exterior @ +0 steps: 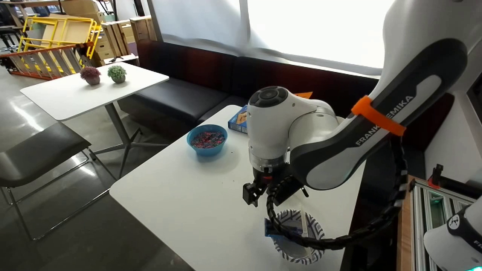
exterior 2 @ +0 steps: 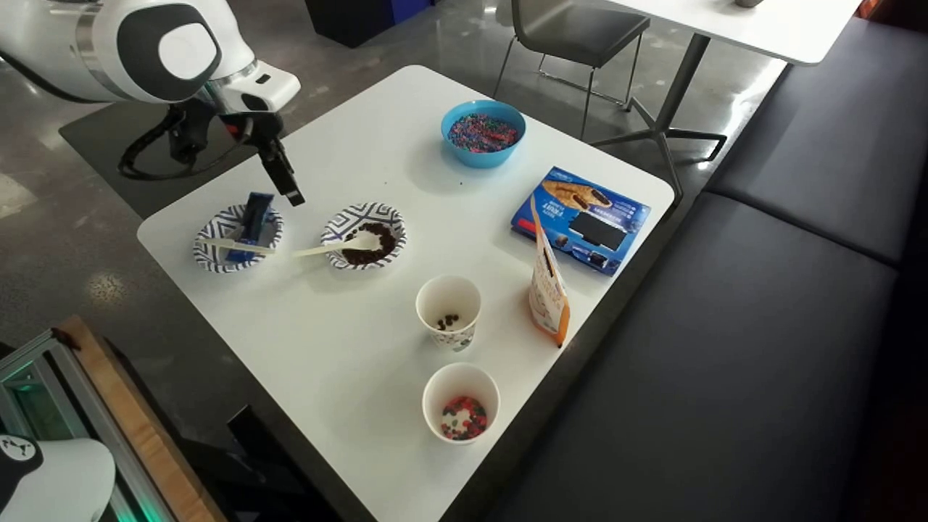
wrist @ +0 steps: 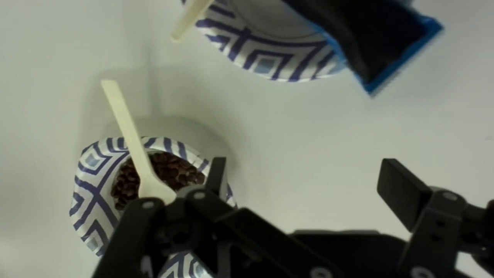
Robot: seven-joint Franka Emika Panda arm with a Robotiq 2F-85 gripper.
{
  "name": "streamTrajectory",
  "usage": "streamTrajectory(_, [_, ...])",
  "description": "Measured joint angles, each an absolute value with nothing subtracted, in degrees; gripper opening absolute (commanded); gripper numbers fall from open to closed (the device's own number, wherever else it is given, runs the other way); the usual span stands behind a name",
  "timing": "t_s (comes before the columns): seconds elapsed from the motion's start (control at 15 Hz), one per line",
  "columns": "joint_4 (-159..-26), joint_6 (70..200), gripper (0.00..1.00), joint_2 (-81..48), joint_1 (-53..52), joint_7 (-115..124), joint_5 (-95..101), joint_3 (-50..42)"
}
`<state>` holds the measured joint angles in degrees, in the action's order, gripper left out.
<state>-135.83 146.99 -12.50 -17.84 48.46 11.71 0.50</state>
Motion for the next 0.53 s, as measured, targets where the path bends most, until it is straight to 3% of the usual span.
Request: streamTrajectory(0.53, [-144.18,148.39,1.00,3.02,-16.47,47.10,-0.64,7.41])
